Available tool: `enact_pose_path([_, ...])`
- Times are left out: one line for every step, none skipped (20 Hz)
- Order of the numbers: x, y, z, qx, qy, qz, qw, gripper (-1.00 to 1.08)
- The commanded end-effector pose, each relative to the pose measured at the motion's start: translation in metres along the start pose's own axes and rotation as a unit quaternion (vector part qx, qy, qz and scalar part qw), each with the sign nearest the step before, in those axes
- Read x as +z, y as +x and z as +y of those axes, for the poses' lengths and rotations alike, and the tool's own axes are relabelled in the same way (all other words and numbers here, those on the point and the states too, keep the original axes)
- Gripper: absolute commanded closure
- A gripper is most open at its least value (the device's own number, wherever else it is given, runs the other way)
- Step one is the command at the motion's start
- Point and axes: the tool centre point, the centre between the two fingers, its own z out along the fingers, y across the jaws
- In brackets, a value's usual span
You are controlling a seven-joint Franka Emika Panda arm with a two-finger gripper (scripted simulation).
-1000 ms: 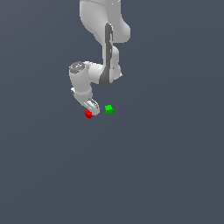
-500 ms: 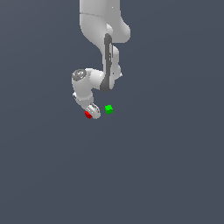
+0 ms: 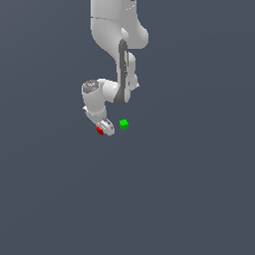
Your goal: Stack the red cube on top of the green cube.
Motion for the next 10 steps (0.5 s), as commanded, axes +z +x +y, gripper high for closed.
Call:
enact_pose_path([0.0005, 0.0002, 0.0004, 0.0, 0.0, 0.0, 1.0, 1.08])
enact_pose_path([0.0005, 0.0002, 0.0004, 0.0, 0.0, 0.0, 1.0, 1.08])
enact_pose_path([0.0005, 0.0002, 0.0004, 0.0, 0.0, 0.0, 1.0, 1.08])
enact_pose_path([0.0, 0.0, -0.0001, 0.0, 0.0, 0.0, 1.0, 1.08])
enact_pose_path([-0.0002, 0.0, -0.0001, 0.0, 0.0, 0.0, 1.0, 1.08])
enact_pose_path([-0.0009, -0.0001, -0.0001, 0.0, 0.0, 0.0, 1.0, 1.08])
enact_pose_path([-0.0021, -0.0001, -0.0001, 0.0, 0.0, 0.0, 1.0, 1.08])
enact_pose_path([-0.0037, -0.0002, -0.0001, 0.0, 0.0, 0.0, 1.0, 1.08])
enact_pose_path([-0.0059, -0.0002, -0.0001, 0.0, 0.0, 0.0, 1.0, 1.08])
enact_pose_path([-0.0085, -0.0003, -0.0001, 0.0, 0.0, 0.0, 1.0, 1.08])
